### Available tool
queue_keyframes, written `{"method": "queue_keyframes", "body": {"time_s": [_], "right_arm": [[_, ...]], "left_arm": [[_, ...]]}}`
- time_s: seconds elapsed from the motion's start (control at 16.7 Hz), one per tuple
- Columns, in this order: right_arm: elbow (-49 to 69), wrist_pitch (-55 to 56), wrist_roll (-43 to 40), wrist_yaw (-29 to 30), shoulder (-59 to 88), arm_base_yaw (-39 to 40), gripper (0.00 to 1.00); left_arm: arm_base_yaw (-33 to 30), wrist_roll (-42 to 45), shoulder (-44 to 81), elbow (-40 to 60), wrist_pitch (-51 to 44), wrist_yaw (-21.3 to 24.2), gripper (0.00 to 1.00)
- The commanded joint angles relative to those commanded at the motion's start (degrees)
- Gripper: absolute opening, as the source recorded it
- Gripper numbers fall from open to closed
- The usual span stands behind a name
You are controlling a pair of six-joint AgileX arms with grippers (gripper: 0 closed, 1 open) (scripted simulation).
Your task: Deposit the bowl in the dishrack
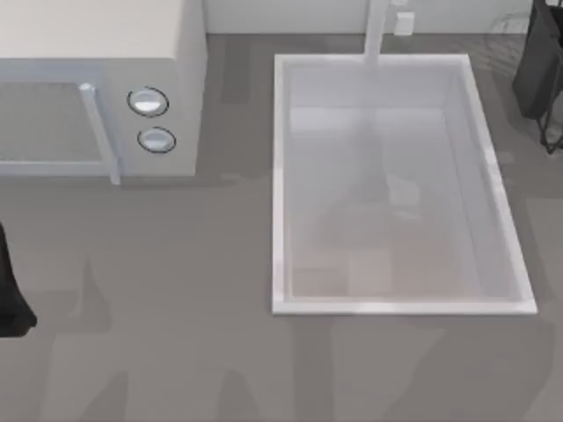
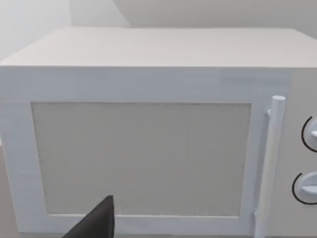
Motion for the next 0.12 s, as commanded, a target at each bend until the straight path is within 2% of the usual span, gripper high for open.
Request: {"method": "queue_keyframes", "body": {"time_s": [0.12], "right_arm": [[0.0, 0.0, 0.0, 0.0, 0.0, 0.0, 1.00]], "left_arm": [[0.0, 0.0, 0.0, 0.0, 0.0, 0.0, 1.00]]}}
